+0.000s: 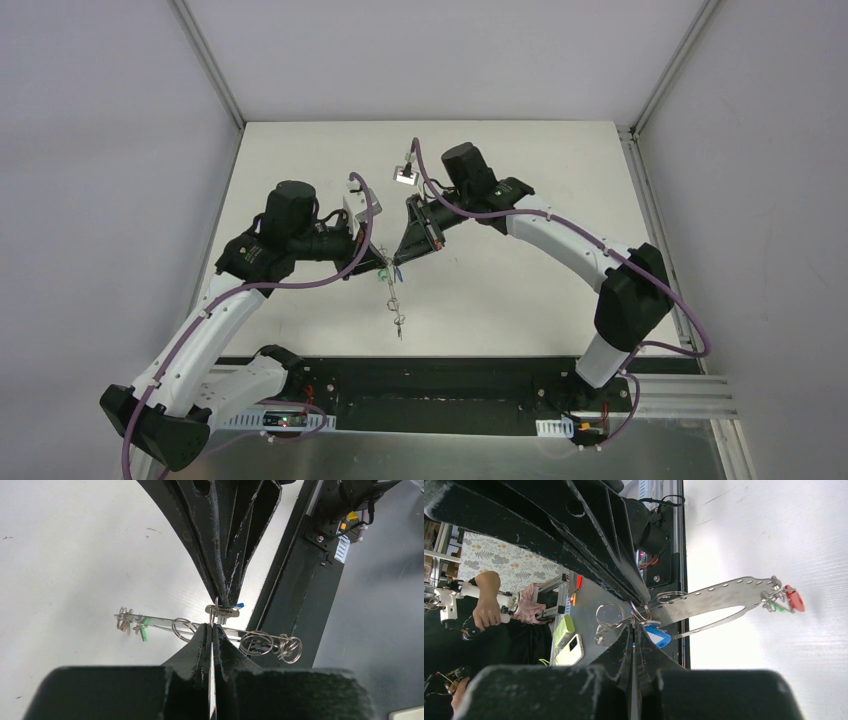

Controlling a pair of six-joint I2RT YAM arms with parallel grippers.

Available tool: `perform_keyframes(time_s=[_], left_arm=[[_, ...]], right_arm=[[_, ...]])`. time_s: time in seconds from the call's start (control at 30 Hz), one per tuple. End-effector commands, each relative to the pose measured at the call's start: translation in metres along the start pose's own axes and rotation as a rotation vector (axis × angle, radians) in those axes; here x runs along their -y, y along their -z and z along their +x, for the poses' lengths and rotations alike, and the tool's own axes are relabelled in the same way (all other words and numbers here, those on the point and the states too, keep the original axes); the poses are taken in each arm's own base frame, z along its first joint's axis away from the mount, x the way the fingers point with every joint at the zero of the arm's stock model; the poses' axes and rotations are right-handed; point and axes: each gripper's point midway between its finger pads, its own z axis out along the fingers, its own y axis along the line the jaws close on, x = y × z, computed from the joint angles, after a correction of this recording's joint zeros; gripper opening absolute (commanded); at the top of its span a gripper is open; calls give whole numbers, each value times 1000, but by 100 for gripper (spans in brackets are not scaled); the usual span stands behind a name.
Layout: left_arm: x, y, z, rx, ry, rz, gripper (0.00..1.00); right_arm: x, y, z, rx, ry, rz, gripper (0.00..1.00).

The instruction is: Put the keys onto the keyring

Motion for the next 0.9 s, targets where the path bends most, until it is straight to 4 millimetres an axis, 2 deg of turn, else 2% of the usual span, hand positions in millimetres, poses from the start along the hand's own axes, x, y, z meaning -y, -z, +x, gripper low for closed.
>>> perform_keyframes(time_s=[0.0, 0.37, 0.87], left_arm=[[9, 6, -18, 56, -64, 26, 0], [10, 7, -19, 58, -66, 23, 0], [6, 5, -18, 55, -62, 13, 0]], right_arm=[[-4, 0, -13, 21, 50, 0, 0], [-2, 2, -7, 11, 77, 22, 0], [-27, 2, -9, -5, 100, -77, 0]])
